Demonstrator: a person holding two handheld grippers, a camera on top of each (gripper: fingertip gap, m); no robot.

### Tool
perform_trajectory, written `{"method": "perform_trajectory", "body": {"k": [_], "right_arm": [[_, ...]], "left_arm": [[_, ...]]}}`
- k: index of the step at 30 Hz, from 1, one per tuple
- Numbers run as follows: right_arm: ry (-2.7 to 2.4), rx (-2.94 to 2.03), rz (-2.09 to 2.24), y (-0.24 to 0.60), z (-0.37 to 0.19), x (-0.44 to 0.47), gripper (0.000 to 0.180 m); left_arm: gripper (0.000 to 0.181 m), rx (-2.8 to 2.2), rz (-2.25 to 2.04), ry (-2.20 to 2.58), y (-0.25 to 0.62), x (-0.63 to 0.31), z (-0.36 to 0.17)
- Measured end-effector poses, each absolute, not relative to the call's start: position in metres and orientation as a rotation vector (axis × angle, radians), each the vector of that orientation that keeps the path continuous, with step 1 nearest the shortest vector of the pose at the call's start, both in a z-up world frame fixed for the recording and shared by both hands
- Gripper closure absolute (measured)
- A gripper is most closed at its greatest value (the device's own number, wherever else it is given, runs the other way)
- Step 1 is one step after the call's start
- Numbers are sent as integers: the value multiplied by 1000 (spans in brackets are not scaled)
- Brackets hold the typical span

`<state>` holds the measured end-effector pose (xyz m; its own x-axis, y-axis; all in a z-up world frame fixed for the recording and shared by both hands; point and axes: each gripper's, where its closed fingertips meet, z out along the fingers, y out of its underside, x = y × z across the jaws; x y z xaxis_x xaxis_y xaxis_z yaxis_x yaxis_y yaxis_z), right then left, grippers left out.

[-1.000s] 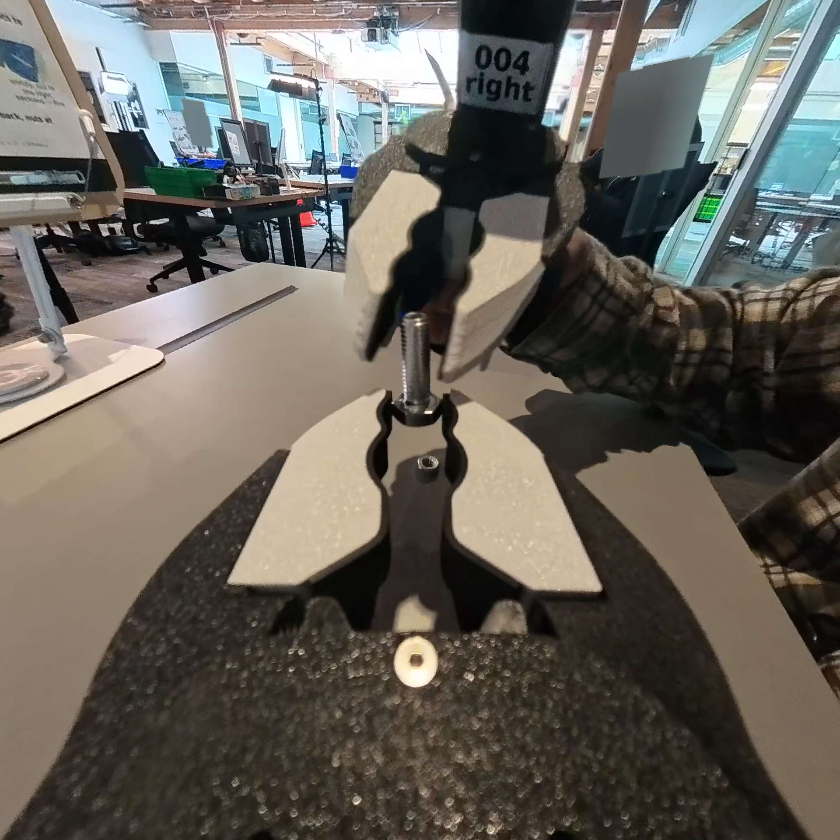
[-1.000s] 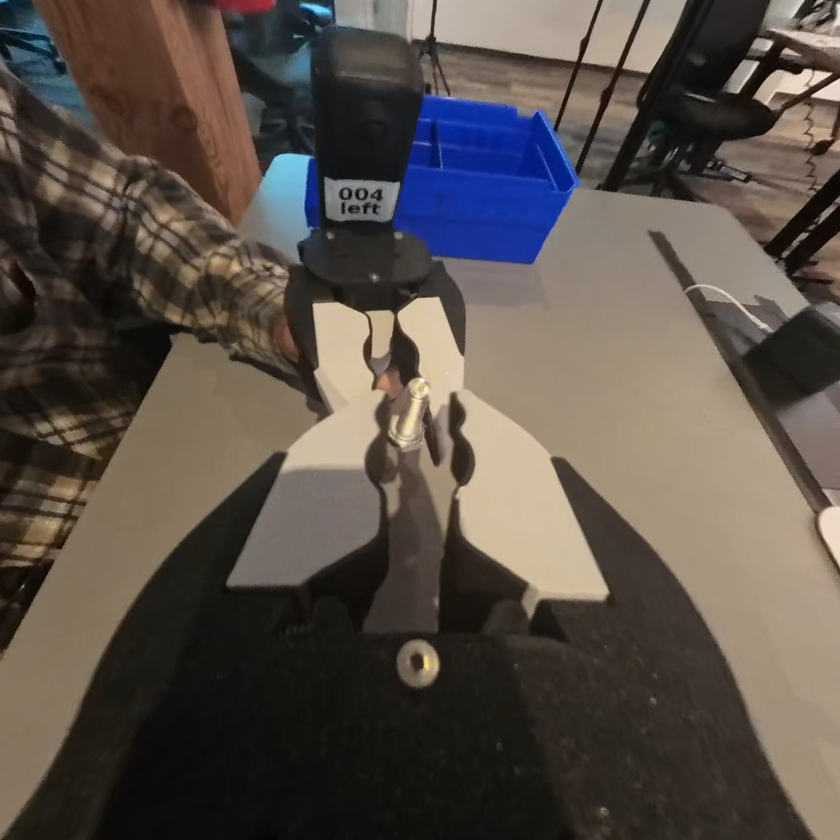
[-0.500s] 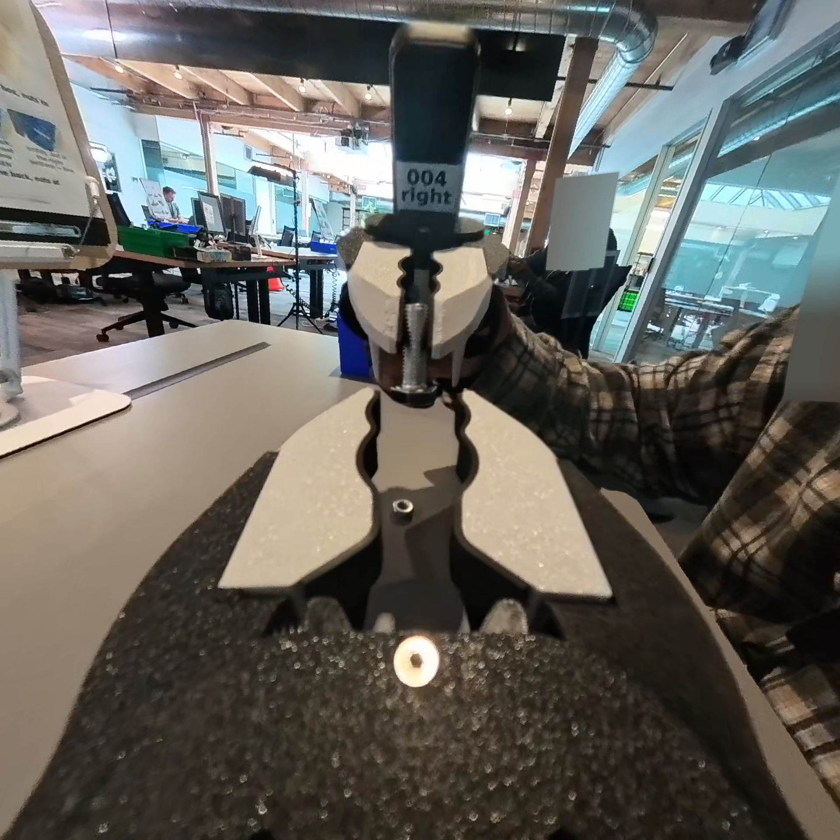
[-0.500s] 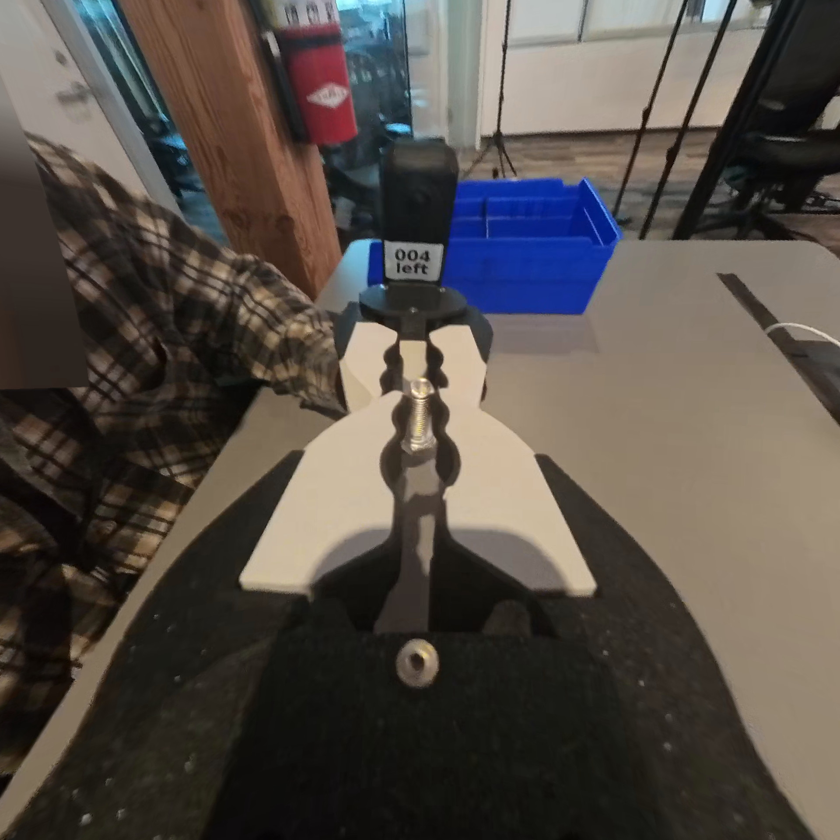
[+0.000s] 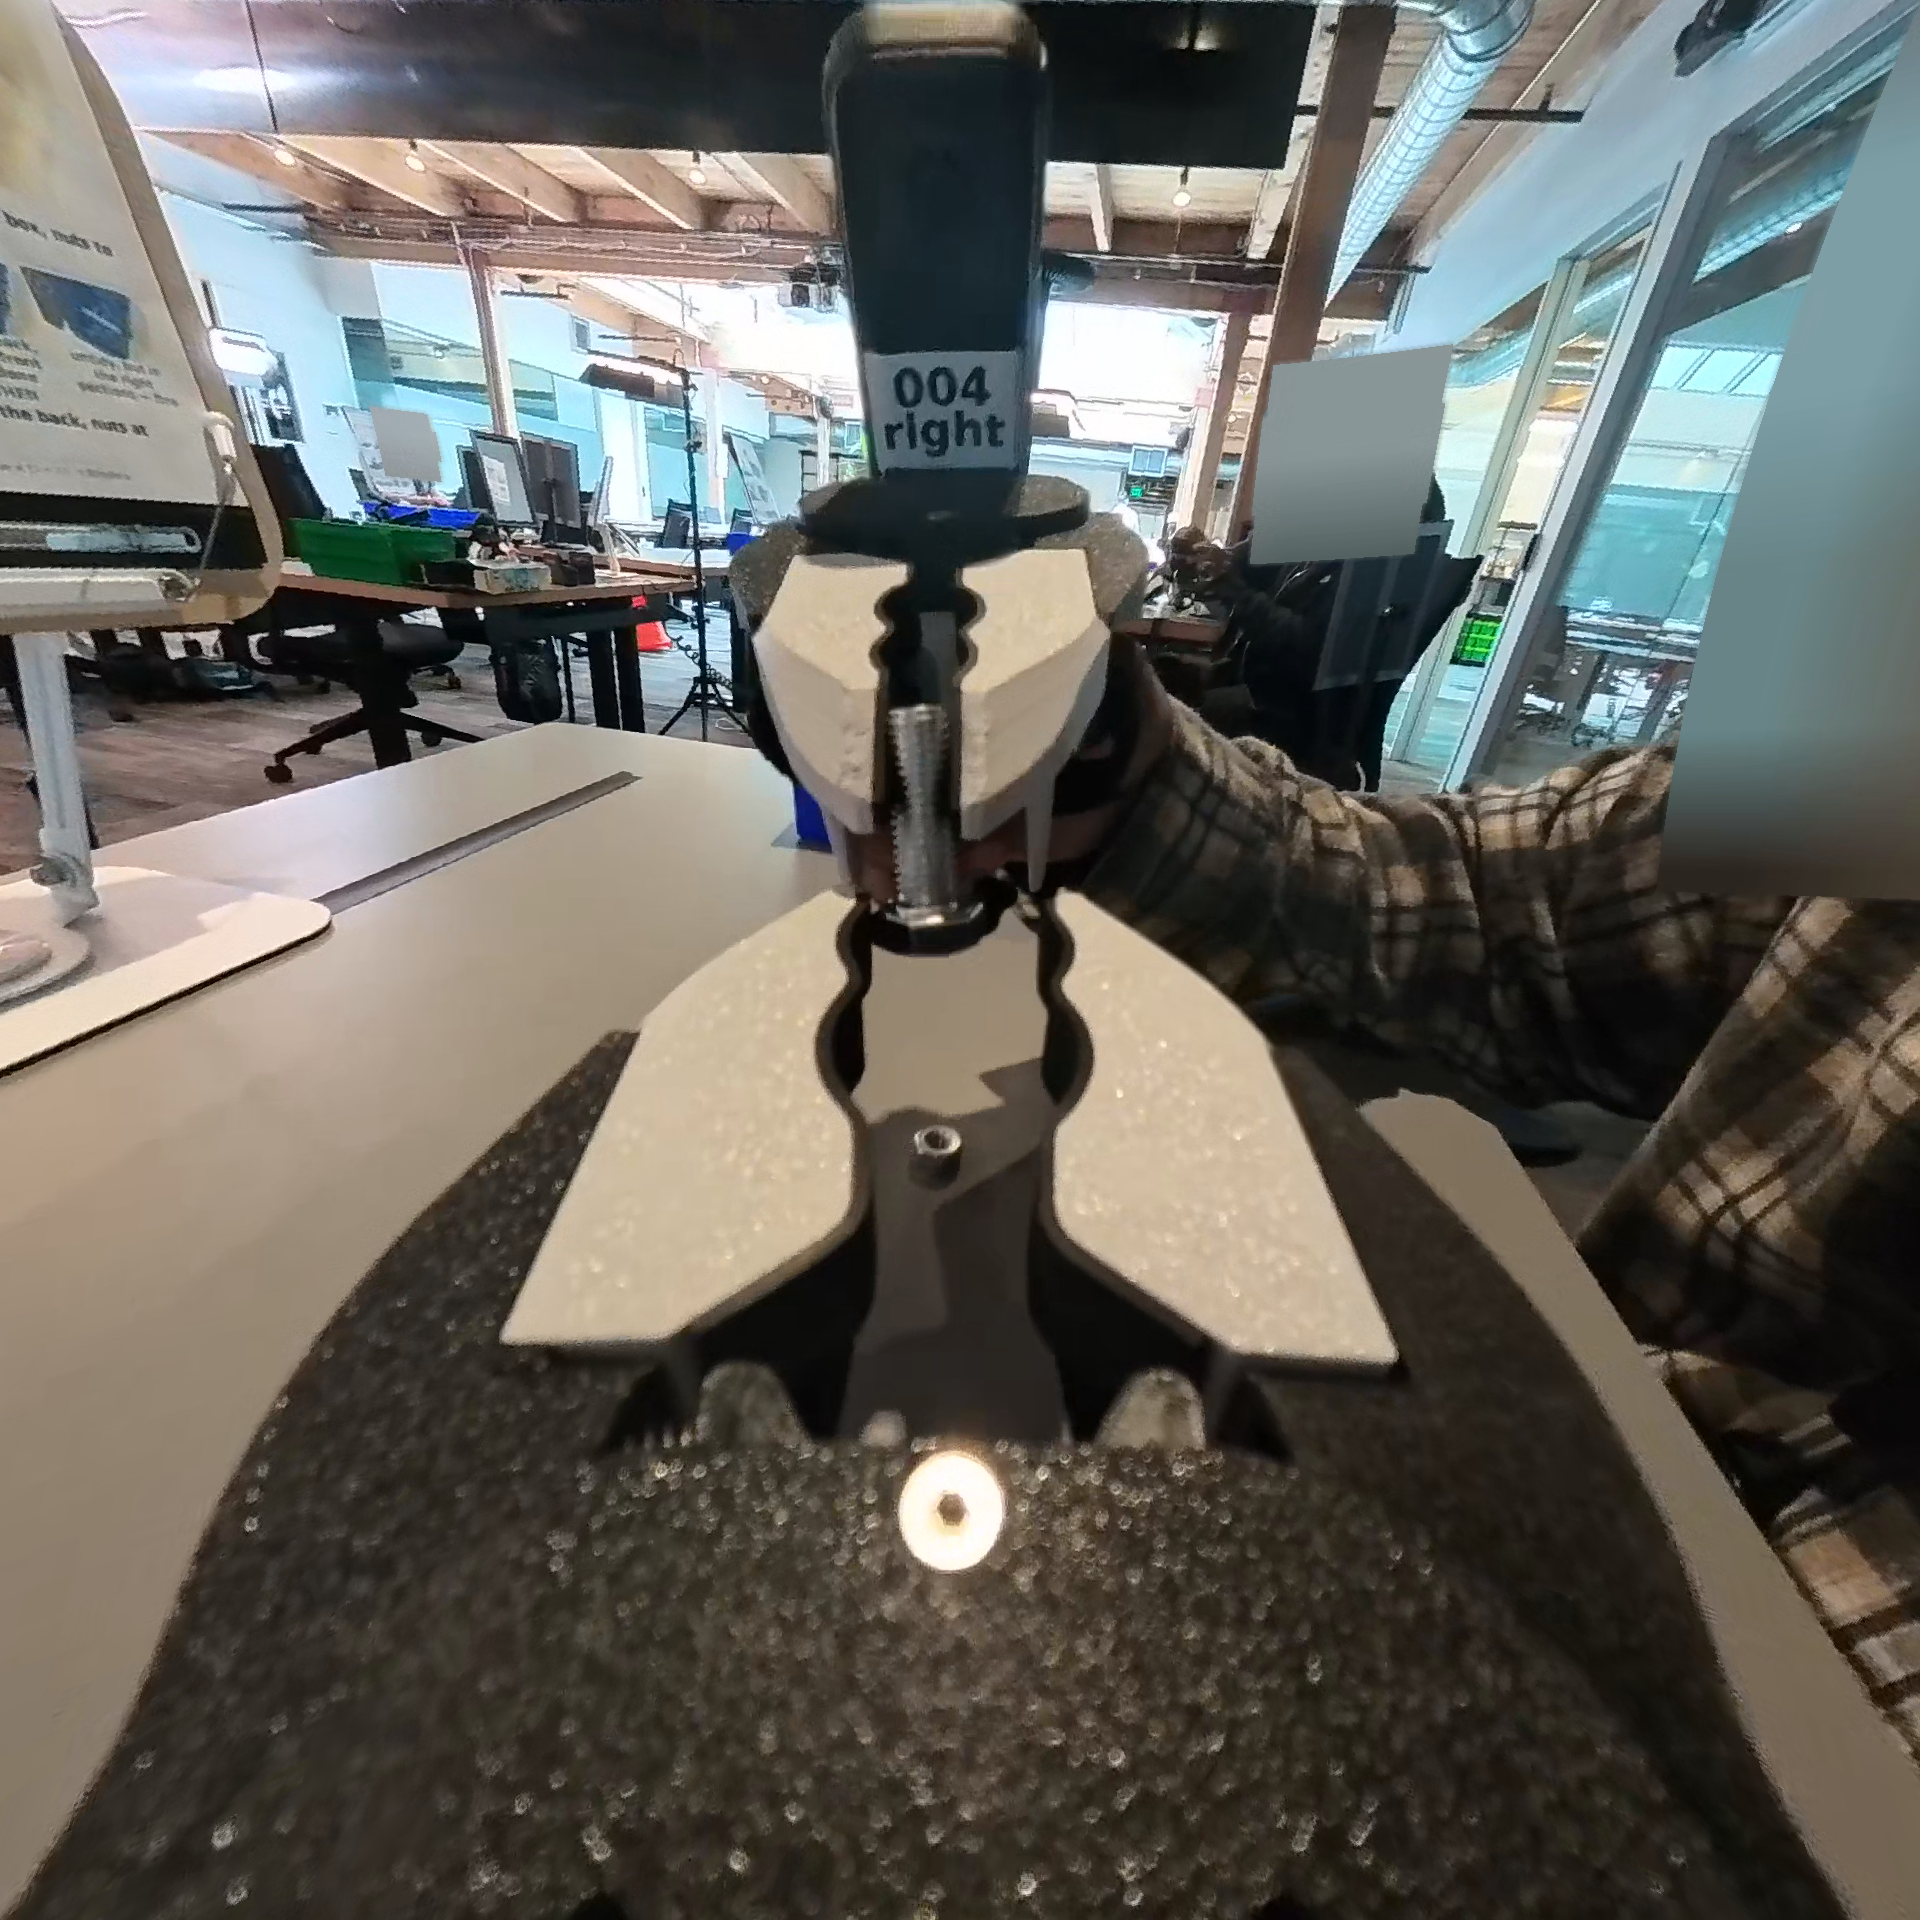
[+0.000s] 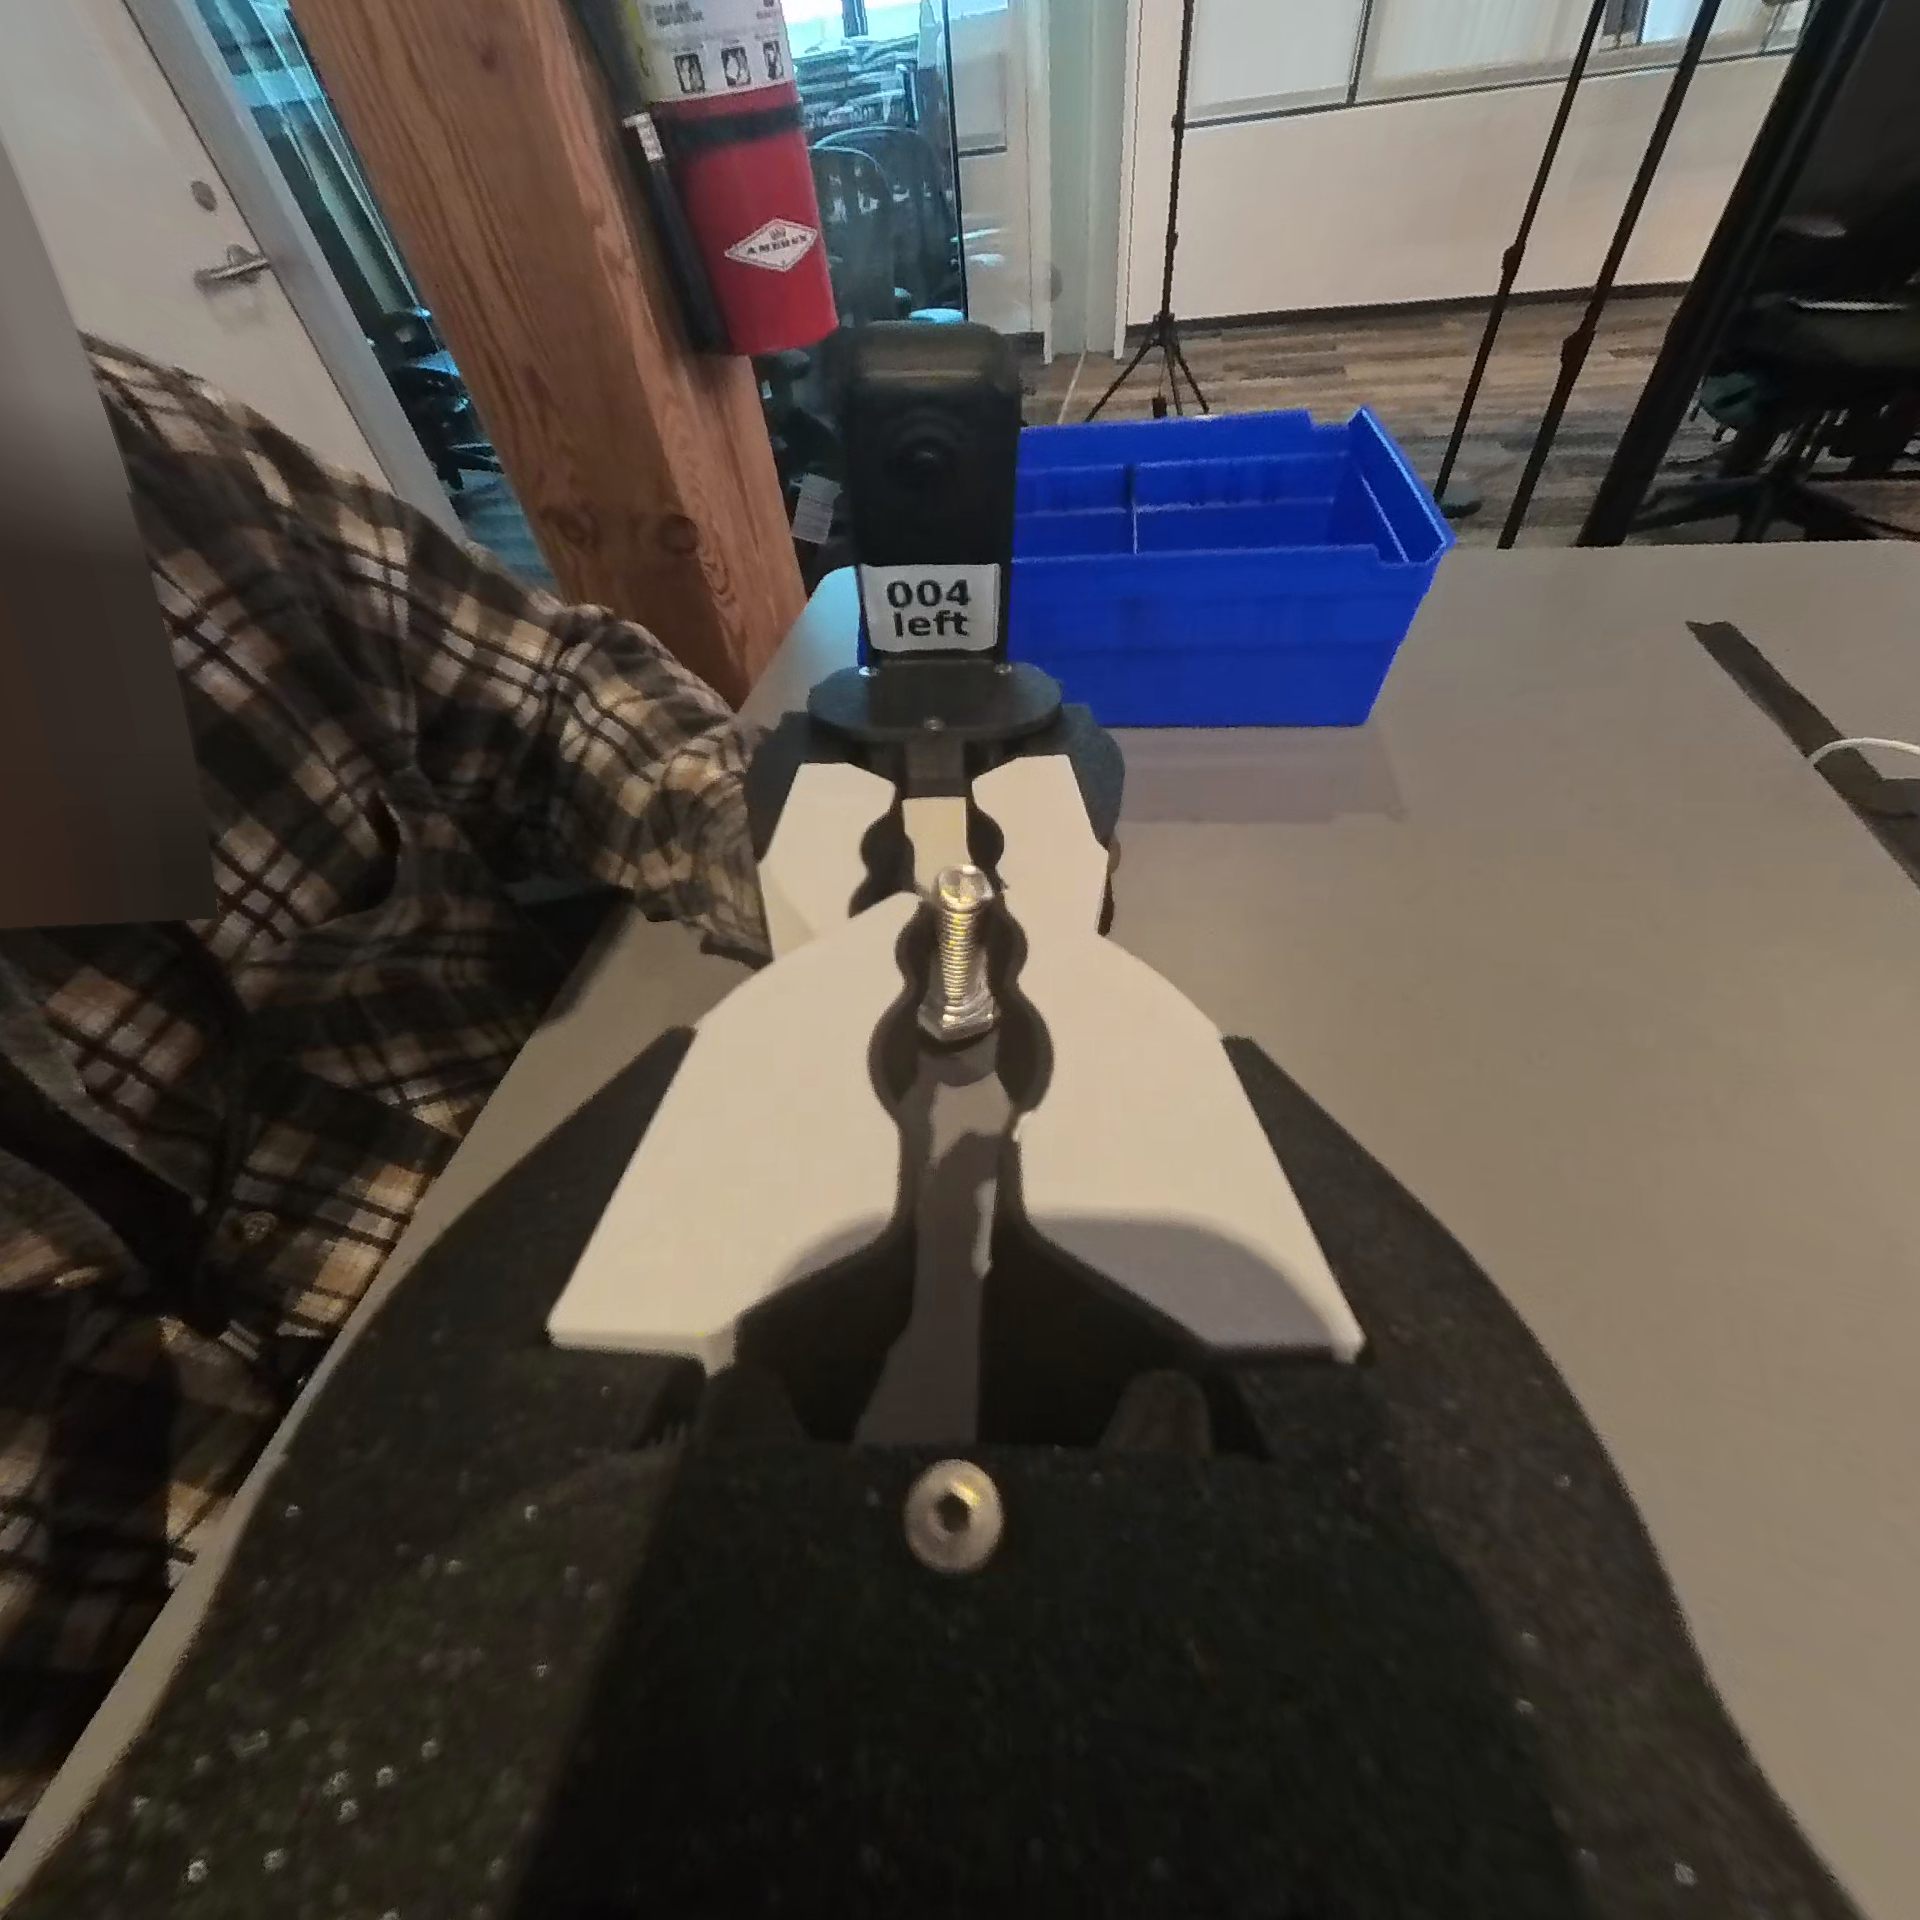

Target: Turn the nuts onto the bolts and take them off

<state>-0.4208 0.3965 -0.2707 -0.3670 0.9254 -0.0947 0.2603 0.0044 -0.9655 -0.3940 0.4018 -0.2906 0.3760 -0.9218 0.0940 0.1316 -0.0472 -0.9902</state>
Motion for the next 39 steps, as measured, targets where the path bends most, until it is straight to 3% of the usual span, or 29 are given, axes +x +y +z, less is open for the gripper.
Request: {"method": "perform_trajectory", "body": {"k": [3,27,34,39], "right_arm": [[-1701,-1220,1368,394,-273,-422,171],[-1721,-1140,1360,388,-272,-423,170],[-1572,-1100,1386,399,-250,-406,114],[-1392,-1132,1251,425,-267,-346,103]], "left_arm": [[161,-1348,-1010,800,403,-395,-293],[162,-1384,-942,821,402,-393,-294],[162,-1384,-943,783,406,-400,-289],[162,-1397,-946,778,409,-403,-291]]}}
